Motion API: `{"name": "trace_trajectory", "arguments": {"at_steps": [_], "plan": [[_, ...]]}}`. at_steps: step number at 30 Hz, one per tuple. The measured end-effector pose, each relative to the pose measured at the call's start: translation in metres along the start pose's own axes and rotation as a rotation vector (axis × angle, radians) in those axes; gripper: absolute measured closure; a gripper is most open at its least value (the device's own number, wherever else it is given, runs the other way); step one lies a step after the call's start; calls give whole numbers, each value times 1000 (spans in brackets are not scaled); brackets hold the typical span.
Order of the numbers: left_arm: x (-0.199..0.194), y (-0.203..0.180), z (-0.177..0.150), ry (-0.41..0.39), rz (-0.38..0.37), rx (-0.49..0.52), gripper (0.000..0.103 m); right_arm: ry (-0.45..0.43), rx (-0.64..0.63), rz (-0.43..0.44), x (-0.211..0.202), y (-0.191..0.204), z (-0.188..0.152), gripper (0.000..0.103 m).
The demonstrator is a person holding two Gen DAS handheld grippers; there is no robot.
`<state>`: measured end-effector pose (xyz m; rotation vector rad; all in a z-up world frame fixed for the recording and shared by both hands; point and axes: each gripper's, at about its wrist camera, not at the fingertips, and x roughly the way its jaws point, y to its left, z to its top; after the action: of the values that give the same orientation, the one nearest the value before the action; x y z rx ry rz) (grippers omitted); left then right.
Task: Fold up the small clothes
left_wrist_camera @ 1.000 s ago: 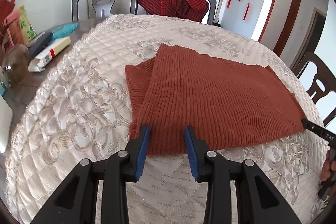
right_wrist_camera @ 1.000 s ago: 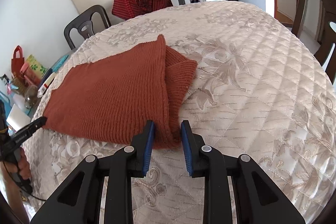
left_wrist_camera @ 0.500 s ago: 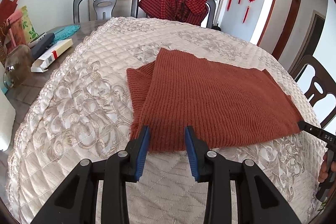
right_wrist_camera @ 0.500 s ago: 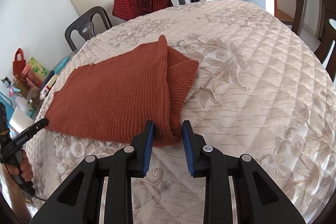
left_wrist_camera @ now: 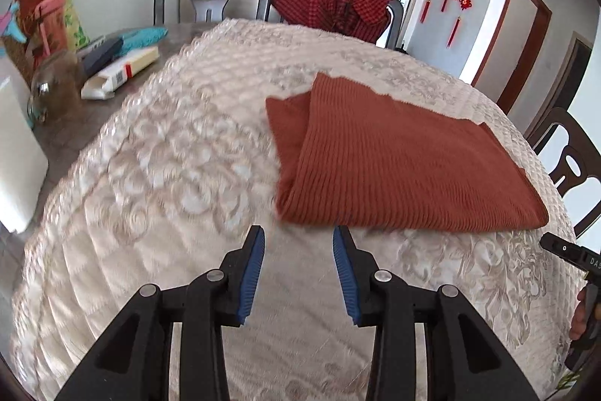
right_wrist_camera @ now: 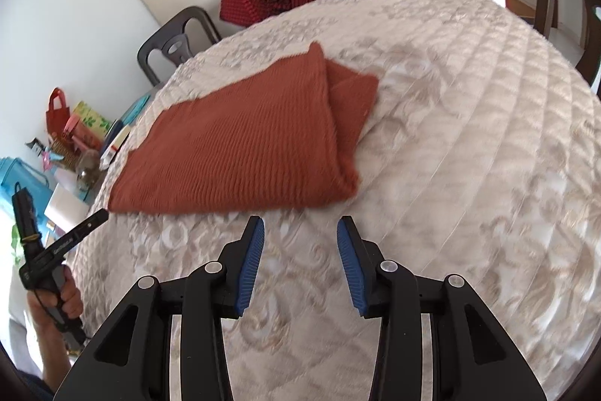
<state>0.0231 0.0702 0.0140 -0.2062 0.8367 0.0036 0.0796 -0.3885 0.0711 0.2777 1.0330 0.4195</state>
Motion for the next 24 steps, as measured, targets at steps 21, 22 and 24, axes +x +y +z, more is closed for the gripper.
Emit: {"name": "trace_trajectory", "arguments": {"at_steps": [21,22,24], "plan": [[32,22,25,-13,-229,-248,46,-46,245,201,13,-29,15,57],[34,22,28,-11,-236,-252,46,-50,258,211,13,-30,16,57],[39,23,32,-6,-257,-262,46,-59,279,225,15,-33,18,57]]}}
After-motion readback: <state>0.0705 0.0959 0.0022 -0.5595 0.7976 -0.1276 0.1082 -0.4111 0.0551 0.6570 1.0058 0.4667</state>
